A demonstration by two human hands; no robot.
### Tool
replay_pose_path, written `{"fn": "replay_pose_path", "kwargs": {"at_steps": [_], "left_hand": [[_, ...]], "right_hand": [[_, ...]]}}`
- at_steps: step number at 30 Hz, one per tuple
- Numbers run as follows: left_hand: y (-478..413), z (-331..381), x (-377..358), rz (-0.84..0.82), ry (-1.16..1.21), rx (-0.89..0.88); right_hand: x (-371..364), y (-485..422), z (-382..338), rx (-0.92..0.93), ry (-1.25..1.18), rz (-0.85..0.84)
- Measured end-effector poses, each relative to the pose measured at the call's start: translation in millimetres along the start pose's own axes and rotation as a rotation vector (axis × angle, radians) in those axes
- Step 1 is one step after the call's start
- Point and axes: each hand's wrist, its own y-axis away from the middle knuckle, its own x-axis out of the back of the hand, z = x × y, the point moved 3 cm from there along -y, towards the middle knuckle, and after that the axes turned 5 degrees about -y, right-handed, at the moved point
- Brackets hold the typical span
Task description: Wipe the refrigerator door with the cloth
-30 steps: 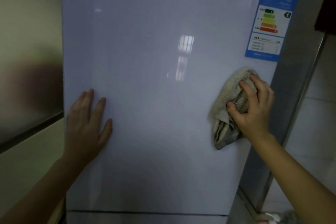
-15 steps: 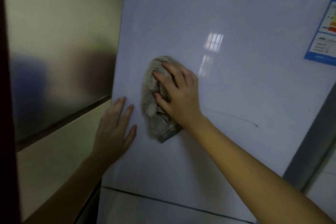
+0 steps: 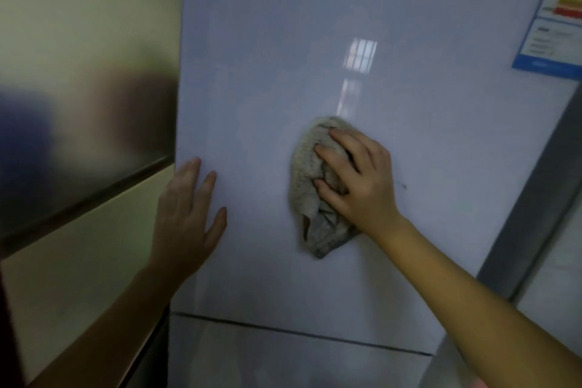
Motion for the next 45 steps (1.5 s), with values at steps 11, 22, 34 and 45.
{"fn": "replay_pose_path", "kwargs": {"at_steps": [11,22,34,45], "left_hand": [[-1.8,20.5,-8.4,0.063,-0.006,0.061],[-0.5,9.6,-1.8,0.072,-0.049,0.017],[15.6,-21.8,3.6,0.032,-0.024,-0.110],[16.4,-11.5,0.9,0.029,0.020,-0.075]], "right_hand": [[131.5,133.3,121.8,-0.205,0.241,-0.090],[90.5,121.9,78.6,-0.235,0.126,-0.058],[-74.1,7.8,-108.6,-0.057,-0.156,-0.100],[-35.2,51.3,-63.9,-0.102,-0.055,-0.081]]}}
